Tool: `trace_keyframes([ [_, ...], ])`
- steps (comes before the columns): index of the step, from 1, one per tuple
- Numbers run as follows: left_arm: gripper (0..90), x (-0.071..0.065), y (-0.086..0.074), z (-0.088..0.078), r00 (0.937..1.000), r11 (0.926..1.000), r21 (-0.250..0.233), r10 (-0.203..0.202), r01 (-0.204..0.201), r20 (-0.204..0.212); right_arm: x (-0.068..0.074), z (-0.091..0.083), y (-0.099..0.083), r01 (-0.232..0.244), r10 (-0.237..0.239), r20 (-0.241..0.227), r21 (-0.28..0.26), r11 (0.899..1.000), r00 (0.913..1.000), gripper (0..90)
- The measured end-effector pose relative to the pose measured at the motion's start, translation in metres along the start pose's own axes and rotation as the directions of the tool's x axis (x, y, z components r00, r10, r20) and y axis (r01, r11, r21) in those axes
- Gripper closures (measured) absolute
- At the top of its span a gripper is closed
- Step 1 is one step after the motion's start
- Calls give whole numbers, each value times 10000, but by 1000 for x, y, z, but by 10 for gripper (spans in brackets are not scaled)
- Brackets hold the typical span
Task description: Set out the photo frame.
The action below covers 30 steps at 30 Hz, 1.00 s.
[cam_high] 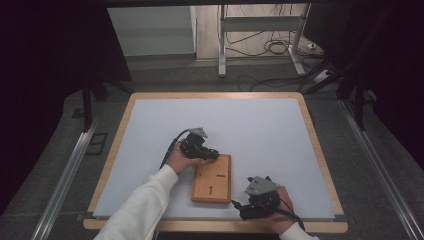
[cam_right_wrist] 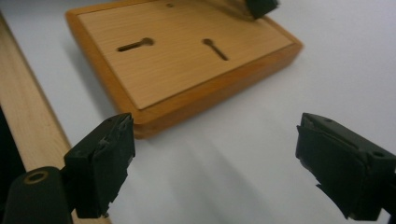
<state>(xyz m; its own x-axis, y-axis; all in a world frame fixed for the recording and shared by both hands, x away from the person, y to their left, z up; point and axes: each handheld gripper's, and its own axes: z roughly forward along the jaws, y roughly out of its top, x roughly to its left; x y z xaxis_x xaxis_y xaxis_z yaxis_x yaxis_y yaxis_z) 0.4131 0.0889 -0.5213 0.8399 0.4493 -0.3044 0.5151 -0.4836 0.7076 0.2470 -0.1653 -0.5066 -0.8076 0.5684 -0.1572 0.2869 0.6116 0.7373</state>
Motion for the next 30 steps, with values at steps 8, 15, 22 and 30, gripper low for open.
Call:
trace_keyframes([
  [8, 809, 4, 1, 0, 9996, 9998, 75, -176, 174, 230, 24, 19, 9, 896, -916, 286, 642, 9939, 9954, 84],
  [15, 809, 7, 2, 0, 9990, 9996, 67, -287, 285, 340, 31, 33, 15, 1324, -1428, 1004, 1034, 9858, 9847, 84],
  [22, 818, 6, 2, 0, 9994, 9995, -26, -301, 301, 149, 40, 41, 19, 2176, -2342, 1918, 1038, 9705, 9531, 105],
  [30, 832, 2, 4, 1, 9991, 9998, -101, -189, 186, -389, 38, 34, 28, 2658, -2690, 2499, 469, 9629, 9302, 193],
])
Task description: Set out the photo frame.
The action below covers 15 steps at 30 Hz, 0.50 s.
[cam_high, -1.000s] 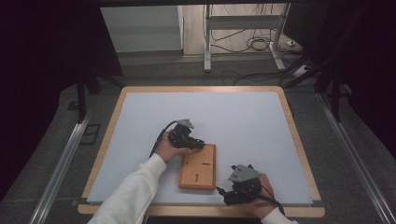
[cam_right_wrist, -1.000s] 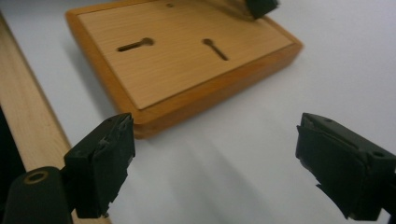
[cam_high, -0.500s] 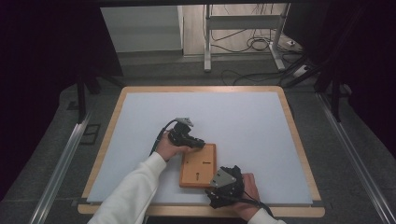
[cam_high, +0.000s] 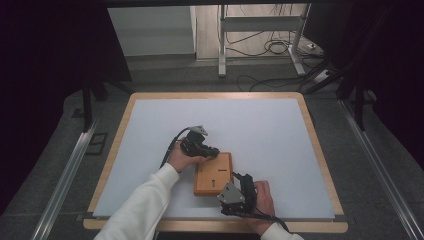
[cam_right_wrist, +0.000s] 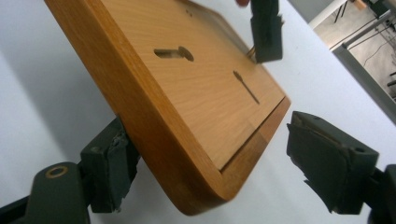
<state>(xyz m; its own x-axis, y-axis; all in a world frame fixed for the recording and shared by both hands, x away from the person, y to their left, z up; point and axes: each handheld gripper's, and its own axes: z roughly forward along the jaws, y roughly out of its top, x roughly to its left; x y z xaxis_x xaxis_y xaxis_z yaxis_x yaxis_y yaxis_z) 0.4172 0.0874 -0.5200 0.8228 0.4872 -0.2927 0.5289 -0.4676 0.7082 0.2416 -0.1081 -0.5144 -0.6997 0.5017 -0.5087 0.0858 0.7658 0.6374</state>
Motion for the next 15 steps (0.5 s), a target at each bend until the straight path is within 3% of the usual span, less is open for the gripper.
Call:
trace_keyframes([
  [7, 807, 1, 0, 0, 9999, 9999, -100, -46, 45, -122, -4, 1, 12, 453, -456, -183, -171, 9988, 9988, 303],
  [15, 772, 3, 0, 0, 9997, 9998, -205, -26, 21, -245, -14, -2, 20, 388, -399, -321, -363, 9986, 9987, 402],
])
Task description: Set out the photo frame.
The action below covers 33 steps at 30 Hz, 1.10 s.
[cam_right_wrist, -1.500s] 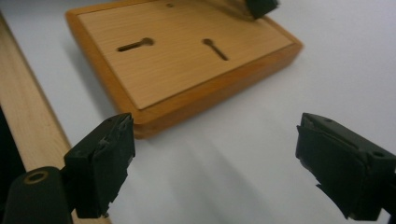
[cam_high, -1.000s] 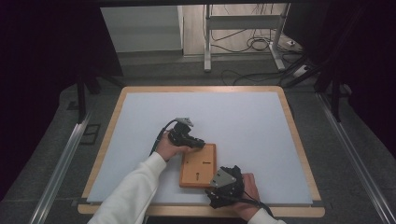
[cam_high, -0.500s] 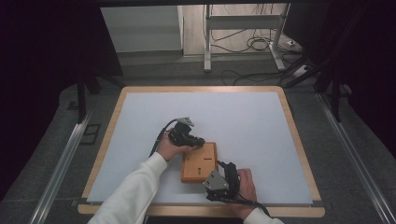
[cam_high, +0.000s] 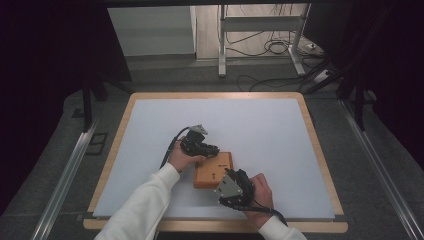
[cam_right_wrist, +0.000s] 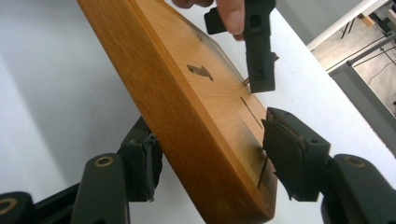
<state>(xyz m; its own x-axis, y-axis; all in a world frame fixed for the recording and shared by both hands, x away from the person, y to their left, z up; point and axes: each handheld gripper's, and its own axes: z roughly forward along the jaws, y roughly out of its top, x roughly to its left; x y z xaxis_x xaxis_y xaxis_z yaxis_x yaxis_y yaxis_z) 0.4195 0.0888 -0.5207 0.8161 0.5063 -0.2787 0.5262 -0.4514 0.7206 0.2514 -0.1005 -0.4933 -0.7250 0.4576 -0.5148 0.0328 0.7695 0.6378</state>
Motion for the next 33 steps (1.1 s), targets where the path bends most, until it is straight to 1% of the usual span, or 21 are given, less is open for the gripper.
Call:
trace_keyframes([
  [2, 749, 1, 0, 0, 9998, 10000, -52, -60, 61, 173, -2, -1, 0, -70, 70, -19, -23, 10000, 10000, 406],
  [5, 734, 0, 0, 0, 9998, 10000, -62, -42, 44, 171, -3, -1, 1, 4, -4, -64, 8, 10000, 10000, 409],
  [9, 669, 0, 1, -1, 9997, 9998, -149, -114, 117, 204, -4, -2, 1, -7, 8, 18, -43, 10000, 10000, 429],
  [12, 572, -1, 1, -6, 9999, 9995, -280, -154, 155, 22, -7, -3, 1, -54, 55, 47, -147, 9999, 10000, 437],
  [13, 555, -1, 2, -9, 9999, 9993, -338, -140, 138, -39, -8, -4, 1, -54, 55, 36, -161, 9999, 10000, 438],
  [15, 523, -2, 2, -17, 9995, 9987, -509, -91, 76, -291, -9, -4, 1, -58, 58, 26, -165, 9998, 10000, 440],
  [17, 475, -3, 0, -28, 9982, 9969, -786, -82, 36, -586, -9, -4, 1, -28, 28, 32, -160, 9999, 10000, 442],
  [20, 430, -4, -7, -43, 9954, 9952, -973, -22, -72, -958, -10, -6, 1, -36, 37, 50, -135, 9999, 10000, 446],
  [23, 412, -6, -17, -59, 9900, 9958, -888, 95, -222, -1405, -11, -6, 0, -85, 86, 50, -174, 9998, 10000, 448],
  [24, 409, -7, -22, -65, 9886, 9955, -904, 140, -277, -1496, -12, -6, 0, -86, 87, 56, -175, 9998, 9999, 448],
  [27, 391, -9, -36, -77, 9857, 9955, -893, 148, -302, -1677, -12, -7, 1, -75, 75, 48, -145, 9999, 10000, 448],
  [30, 365, -11, -50, -86, 9806, 9965, -778, 148, -306, -1956, -13, -7, 0, -77, 77, 39, -135, 9999, 10000, 449],
  [33, 347, -13, -60, -93, 9795, 9960, -884, -25, -157, -2014, -13, -7, 1, -74, 74, 32, -154, 9999, 10000, 448],
])
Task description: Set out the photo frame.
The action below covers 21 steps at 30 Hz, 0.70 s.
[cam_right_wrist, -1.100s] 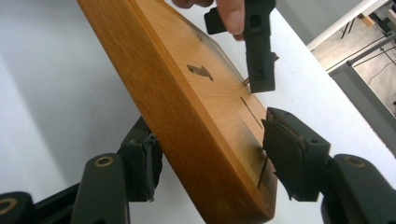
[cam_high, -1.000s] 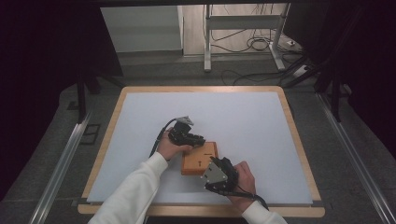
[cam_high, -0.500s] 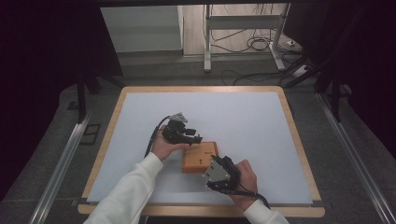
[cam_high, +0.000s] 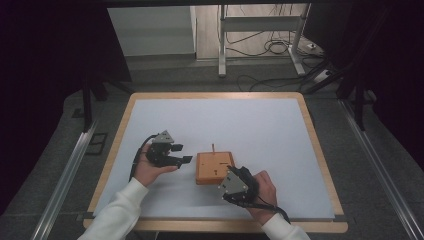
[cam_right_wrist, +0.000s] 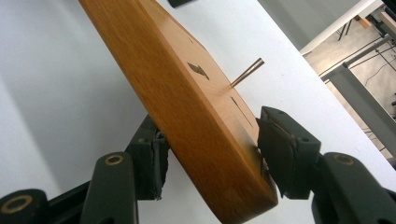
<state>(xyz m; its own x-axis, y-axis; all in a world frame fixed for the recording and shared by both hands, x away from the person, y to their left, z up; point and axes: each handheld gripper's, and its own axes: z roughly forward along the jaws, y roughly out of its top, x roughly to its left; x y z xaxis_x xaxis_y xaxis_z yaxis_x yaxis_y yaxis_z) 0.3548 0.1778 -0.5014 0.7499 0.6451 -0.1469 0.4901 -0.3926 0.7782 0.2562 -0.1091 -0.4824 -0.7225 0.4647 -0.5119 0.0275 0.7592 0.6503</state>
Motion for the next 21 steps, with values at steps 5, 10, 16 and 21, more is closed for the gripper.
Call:
trace_keyframes([
  [5, 338, -4, -16, -5, 10000, 9998, 203, -61, 60, 33, -1, 0, 0, -84, 84, -30, 28, 10000, 10000, 448],
  [10, 328, -7, -27, -3, 9999, 9984, 546, 145, -141, -66, -2, -1, 1, -89, 89, -20, 111, 9999, 10000, 451],
  [16, 328, -5, -33, -4, 10000, 9981, 609, -87, 88, -25, -8, -2, 4, -189, 190, -99, 109, 9998, 9998, 457],
  [21, 325, -4, -34, -3, 9998, 9977, 644, -192, 189, 31, -16, -1, 10, -237, 241, -258, 158, 9996, 9994, 471],
])
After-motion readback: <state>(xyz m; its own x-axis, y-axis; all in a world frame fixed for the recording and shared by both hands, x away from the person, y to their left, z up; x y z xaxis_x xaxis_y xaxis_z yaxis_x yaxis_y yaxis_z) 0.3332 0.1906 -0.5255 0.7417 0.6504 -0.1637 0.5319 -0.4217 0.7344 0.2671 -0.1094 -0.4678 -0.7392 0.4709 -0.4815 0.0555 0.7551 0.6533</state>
